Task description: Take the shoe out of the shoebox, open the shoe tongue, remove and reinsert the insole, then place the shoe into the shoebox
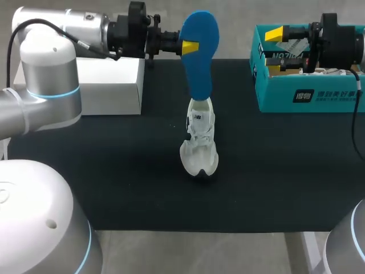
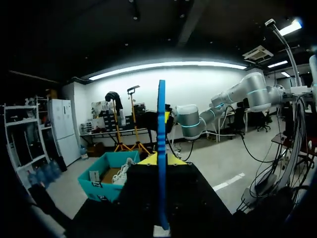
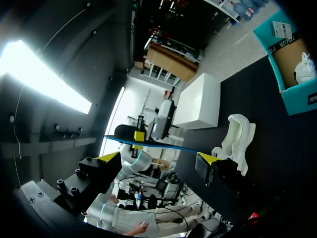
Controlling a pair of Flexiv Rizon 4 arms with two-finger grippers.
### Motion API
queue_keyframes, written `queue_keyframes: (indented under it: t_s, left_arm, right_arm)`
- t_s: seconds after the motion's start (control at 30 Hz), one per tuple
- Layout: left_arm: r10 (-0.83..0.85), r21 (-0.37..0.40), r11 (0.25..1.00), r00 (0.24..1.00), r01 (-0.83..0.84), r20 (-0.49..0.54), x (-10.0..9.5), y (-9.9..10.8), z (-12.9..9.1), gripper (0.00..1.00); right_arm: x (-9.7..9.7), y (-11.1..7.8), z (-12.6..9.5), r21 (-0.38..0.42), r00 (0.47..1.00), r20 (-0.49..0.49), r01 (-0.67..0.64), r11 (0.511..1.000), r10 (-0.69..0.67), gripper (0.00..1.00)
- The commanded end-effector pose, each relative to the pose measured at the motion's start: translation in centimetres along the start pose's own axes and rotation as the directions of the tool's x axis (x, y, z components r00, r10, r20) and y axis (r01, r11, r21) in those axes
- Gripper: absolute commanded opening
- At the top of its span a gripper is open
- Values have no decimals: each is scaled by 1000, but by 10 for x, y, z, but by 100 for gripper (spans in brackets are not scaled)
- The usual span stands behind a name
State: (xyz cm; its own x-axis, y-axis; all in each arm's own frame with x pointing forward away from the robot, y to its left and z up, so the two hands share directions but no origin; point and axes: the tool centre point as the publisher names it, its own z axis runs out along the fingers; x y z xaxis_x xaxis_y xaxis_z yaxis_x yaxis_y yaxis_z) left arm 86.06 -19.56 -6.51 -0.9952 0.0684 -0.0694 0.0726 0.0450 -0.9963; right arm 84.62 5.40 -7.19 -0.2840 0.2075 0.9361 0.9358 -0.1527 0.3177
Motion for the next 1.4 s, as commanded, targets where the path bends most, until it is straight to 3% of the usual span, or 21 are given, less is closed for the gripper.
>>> queue_keyframes:
  t_s: [0.03,0.07,0.3,0.57,1.1,1.27,1.4]
  left_arm:
    - [-877,50,471,474,880,-84,-13,4,7,0]
    - [-894,42,442,444,896,-55,-12,7,9,0]
    - [-962,33,222,224,975,-155,-15,16,8,0]
    - [-982,16,-40,-36,999,-186,-15,16,8,0]
    - [-814,-42,-541,-536,840,-226,-15,16,8,0]
    - [-711,-63,-670,-664,739,-232,-15,16,8,0]
    - [-686,-109,-691,-695,715,-215,-13,19,11,0]
  right_arm:
    - [-1,0,2,-1,1000,0,0,1000,0,100]
    - [-1,0,2,-1,1000,0,0,1000,0,100]
    - [-1,0,2,-1,1000,0,0,1000,0,100]
    - [-1,0,2,-1,1000,0,0,1000,0,100]
    - [-1,0,2,-1,1000,0,0,1000,0,100]
    - [-1,0,2,-1,1000,0,0,1000,0,100]
    - [-1,0,2,-1,1000,0,0,1000,0,100]
